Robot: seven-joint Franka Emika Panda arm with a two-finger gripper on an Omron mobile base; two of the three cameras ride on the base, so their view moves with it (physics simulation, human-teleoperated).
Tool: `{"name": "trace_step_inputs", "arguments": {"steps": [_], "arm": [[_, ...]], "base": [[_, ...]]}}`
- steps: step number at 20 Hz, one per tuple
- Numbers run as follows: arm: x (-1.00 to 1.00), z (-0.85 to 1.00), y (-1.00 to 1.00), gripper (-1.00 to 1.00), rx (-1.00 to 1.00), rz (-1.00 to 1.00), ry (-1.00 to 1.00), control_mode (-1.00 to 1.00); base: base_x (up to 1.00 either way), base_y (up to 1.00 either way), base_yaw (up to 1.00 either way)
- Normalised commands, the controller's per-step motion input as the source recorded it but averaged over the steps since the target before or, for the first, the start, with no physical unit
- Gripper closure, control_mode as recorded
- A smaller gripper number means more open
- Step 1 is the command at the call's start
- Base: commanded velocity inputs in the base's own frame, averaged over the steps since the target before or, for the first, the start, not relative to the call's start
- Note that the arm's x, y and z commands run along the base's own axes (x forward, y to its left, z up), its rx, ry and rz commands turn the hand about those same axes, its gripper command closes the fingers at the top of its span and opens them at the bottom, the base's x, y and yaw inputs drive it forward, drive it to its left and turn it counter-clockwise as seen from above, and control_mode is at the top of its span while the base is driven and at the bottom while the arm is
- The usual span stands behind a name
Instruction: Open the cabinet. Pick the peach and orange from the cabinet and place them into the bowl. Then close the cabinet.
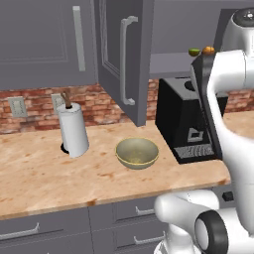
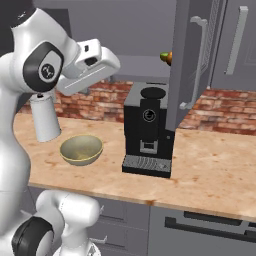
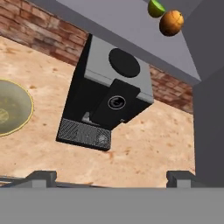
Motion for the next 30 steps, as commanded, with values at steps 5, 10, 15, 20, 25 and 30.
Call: {"name": "trace_step_inputs", "arguments": {"steps": [5, 10, 15, 20, 25, 30], "arm": [[0.00, -0.11, 0.00, -1.00, 0.00, 0.00, 0.12, -1.00], [0.00, -0.08, 0.00, -1.00, 0.00, 0.00, 0.09, -1.00], [0.00, -0.02, 0.00, -1.00, 0.00, 0.00, 0.05, -1.00], [0.00, -0.03, 0.00, -1.00, 0.00, 0.00, 0.03, -1.00], [0.00, 0.00, 0.00, -1.00, 0.00, 0.00, 0.00, -1.00], [0.00, -0.01, 0.00, -1.00, 0.00, 0.00, 0.00, -1.00]], "base": [[0.00, 0.00, 0.00], [0.00, 0.00, 0.00], [0.00, 0.00, 0.00], [0.00, 0.00, 0.00], [0.00, 0.00, 0.00], [0.00, 0.00, 0.00]]}}
